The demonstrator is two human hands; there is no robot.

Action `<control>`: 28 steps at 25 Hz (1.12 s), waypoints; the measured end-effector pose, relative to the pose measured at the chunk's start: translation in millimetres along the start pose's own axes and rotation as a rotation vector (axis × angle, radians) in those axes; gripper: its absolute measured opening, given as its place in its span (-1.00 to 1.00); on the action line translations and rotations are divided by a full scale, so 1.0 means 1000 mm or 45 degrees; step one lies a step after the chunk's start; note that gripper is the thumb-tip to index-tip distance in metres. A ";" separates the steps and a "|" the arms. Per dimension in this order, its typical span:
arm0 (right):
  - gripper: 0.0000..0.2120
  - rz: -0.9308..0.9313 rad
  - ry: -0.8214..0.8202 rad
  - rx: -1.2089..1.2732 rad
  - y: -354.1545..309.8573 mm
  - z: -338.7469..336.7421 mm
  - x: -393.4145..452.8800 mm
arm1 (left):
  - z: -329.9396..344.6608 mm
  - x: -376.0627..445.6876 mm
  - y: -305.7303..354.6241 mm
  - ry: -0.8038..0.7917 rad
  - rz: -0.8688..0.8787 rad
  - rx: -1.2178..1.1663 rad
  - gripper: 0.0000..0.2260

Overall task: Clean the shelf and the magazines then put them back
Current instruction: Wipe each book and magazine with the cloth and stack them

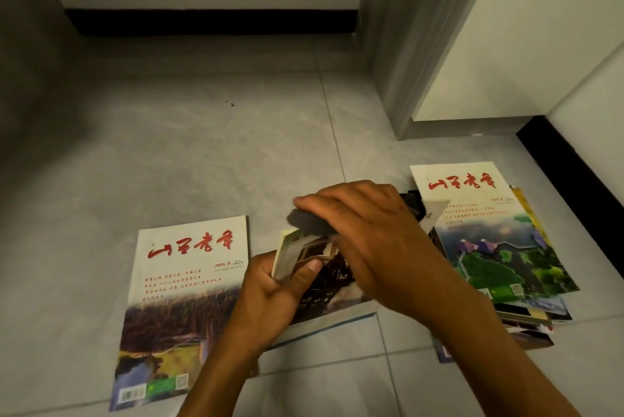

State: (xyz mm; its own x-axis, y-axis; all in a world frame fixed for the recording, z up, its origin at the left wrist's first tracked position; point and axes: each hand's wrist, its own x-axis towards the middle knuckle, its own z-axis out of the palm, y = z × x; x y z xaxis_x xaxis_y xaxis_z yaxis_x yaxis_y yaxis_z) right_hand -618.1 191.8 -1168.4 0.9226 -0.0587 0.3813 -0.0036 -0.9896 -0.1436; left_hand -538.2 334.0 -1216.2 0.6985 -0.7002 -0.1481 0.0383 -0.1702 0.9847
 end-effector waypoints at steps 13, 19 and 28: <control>-0.63 1.335 0.526 1.500 0.043 0.013 -0.046 | 0.012 -0.014 -0.022 0.236 -0.278 -0.414 -0.80; -0.76 1.067 0.169 1.316 0.049 -0.008 -0.052 | -0.026 -0.005 -0.008 -0.095 -0.345 -0.354 -0.52; -0.71 0.238 0.084 0.606 0.004 -0.019 -0.016 | -0.007 0.002 0.059 0.020 0.313 0.325 -0.84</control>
State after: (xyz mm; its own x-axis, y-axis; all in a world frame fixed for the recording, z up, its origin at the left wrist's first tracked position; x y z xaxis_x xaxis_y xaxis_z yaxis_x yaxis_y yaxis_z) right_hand -639.9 185.9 -1157.4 0.8965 -0.2521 0.3643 0.0245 -0.7930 -0.6088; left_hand -529.2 327.3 -1157.9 0.6754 -0.7315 0.0937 -0.3108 -0.1671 0.9357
